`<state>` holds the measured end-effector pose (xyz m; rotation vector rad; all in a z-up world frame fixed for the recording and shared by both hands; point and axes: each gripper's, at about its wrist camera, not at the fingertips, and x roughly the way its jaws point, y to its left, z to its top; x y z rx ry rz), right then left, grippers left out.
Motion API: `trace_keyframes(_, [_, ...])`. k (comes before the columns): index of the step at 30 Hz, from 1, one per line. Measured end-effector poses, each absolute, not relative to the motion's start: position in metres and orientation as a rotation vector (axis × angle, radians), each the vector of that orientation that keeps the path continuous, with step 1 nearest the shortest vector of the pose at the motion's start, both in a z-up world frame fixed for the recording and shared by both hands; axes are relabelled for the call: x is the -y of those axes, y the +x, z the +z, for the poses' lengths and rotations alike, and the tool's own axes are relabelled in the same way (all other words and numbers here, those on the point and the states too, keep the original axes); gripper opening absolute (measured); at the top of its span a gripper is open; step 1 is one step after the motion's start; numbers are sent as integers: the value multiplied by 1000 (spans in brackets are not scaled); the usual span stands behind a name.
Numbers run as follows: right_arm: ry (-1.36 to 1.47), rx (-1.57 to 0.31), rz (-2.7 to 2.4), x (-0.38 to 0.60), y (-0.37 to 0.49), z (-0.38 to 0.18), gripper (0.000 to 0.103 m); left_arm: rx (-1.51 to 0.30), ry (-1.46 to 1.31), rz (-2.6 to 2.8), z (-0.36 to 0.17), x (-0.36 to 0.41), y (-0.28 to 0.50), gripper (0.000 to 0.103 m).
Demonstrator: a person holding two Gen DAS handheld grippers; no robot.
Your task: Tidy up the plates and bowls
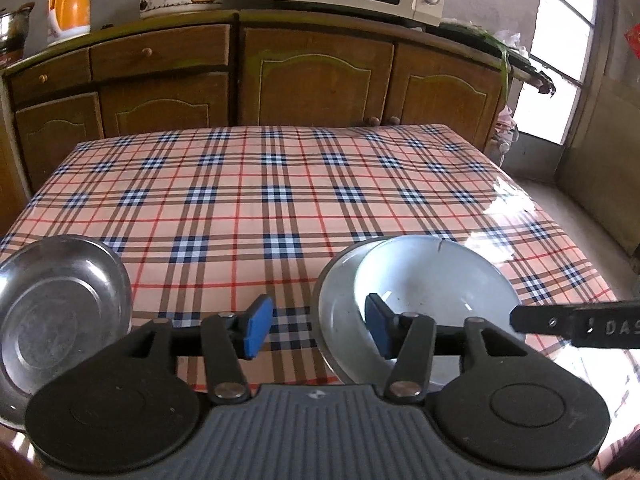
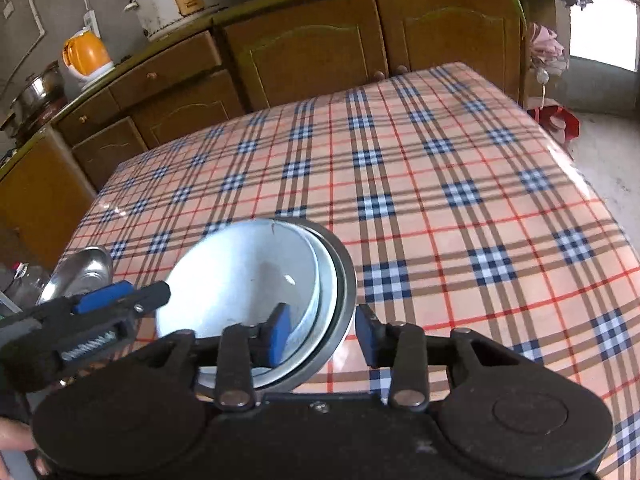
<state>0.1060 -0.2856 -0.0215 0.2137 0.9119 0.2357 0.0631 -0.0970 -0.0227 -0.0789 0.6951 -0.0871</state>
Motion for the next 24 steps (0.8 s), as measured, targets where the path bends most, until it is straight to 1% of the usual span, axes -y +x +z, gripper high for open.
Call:
trace_keyframes(3, [272,-927,248,289,107,-31,46,-688,-78,-86,-20,96,61,54])
trace_keyframes(6, [246,-921,247,282,108,-37,49,-684,-81,-86,-19,95,60,54])
trace_keyframes(8, [226,-902,247,278,107,-34,50,-681,-80,-86,-18,95,60,54])
trace_keyframes(13, [177,-866,237,274,104,-23,49,-682,-78,-99,-15,97,59,55])
trace_keyframes(17, [151,-836,239,272,99,-14,50,-681,-81,-110,-11,102,58,61])
trace_keyframes(20, [141,-822,244,270,96,-9,57,-689,-79,-122,-9,106,56,66])
trace_keyframes(21, [139,-816,244,270,94,-7,64,-689,-79,-124,-8,107,56,68])
trace_keyframes(22, [137,-811,246,270,92,-6,68,-687,-78,-126,-7,108,55,70])
trace_keyframes(24, [136,-803,249,270,90,-4,71,-685,-75,-131,-6,110,53,74])
